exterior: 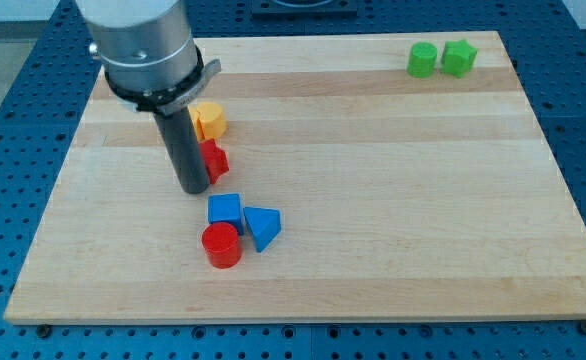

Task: Push the red star into the bottom of the yellow heart

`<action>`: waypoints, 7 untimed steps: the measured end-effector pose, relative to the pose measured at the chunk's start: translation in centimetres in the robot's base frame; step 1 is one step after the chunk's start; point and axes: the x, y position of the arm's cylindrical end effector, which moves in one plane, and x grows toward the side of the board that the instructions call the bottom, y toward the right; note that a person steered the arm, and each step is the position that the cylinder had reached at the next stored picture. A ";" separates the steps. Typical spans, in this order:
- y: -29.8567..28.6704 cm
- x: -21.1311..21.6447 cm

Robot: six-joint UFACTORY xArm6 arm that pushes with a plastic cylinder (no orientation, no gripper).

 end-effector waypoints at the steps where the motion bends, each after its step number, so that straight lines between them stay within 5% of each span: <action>1: 0.3 -2.6; 3: 1.1 -1.7; 5: -6.1 6.0; 7: -6.3 15.8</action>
